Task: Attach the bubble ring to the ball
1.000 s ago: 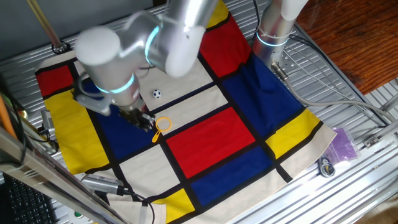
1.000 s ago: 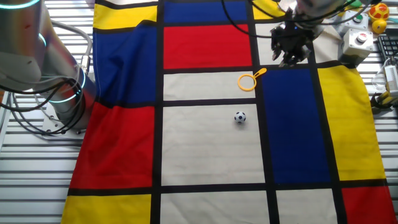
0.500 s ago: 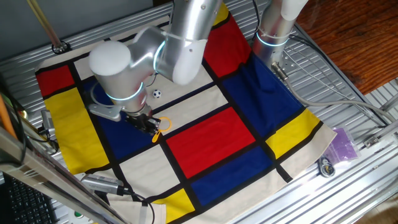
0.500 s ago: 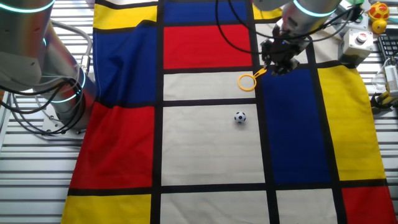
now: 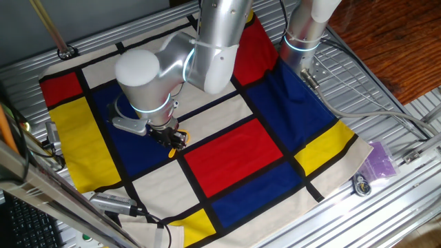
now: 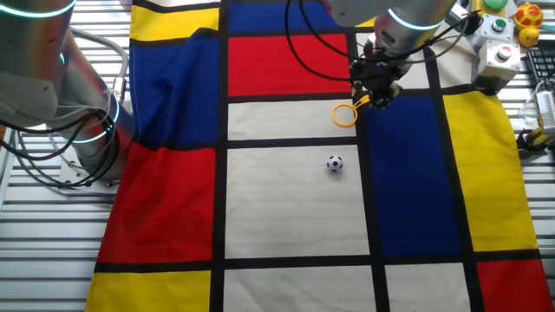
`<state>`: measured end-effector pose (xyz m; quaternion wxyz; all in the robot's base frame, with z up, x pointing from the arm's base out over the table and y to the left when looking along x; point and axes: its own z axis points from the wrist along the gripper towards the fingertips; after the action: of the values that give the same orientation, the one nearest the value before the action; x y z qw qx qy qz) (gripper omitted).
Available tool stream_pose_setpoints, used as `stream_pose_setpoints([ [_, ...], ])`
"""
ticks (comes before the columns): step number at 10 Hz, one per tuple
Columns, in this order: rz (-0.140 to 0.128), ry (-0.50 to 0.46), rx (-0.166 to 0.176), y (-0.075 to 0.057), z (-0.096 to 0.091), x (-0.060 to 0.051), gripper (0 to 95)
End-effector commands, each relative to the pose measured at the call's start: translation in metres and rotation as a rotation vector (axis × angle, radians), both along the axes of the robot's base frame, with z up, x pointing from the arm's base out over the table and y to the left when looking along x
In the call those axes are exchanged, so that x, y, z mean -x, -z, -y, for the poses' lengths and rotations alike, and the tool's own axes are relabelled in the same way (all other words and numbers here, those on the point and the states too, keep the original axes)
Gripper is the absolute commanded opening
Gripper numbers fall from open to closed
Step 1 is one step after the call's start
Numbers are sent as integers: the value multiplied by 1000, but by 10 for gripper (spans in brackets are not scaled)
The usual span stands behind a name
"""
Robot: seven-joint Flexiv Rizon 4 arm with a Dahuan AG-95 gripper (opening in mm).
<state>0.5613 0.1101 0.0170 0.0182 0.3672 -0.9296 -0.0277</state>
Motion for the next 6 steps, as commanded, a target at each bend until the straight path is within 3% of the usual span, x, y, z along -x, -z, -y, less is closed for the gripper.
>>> stream_pose_setpoints([
  [1, 0, 0, 0, 3, -1, -1, 380],
  [2, 0, 0, 2, 4, -1, -1, 190],
  [6, 5, -8, 1, 9, -1, -2, 190],
])
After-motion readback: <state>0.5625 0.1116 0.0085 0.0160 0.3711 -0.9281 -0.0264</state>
